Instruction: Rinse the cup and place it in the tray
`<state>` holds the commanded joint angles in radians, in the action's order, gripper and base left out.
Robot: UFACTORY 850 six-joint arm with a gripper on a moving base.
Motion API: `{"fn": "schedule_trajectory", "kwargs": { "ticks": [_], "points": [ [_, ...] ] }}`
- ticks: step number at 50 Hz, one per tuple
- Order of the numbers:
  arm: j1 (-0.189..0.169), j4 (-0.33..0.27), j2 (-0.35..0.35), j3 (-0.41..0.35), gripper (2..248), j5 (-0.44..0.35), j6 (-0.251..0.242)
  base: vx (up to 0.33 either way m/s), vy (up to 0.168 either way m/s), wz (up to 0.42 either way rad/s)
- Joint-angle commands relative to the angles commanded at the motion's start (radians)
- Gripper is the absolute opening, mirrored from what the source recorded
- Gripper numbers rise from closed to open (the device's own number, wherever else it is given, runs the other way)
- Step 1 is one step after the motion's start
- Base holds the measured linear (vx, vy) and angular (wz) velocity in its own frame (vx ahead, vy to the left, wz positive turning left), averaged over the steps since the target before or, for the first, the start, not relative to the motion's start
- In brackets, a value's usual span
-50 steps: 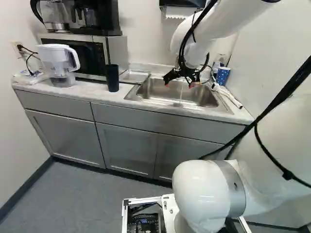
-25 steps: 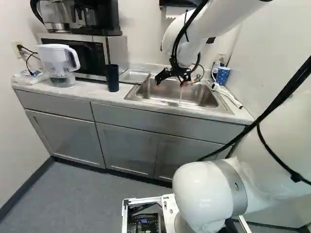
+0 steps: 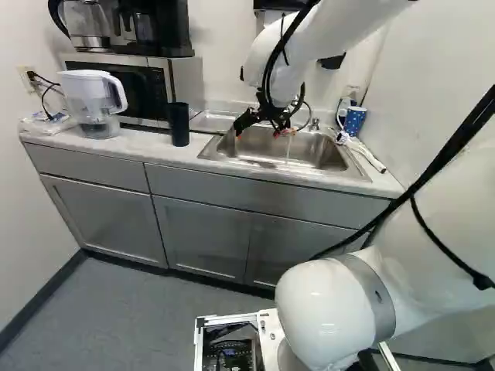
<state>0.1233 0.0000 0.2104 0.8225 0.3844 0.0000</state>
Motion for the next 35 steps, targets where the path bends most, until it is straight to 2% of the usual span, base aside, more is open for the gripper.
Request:
{"fn": "schedule_trajectory", "kwargs": {
  "ticks": [35],
  "points": [
    [0.131, 0.000, -0.046, 0.042, 247, 0.000, 0.000, 0.000, 0.000, 0.000]
  ]
}}
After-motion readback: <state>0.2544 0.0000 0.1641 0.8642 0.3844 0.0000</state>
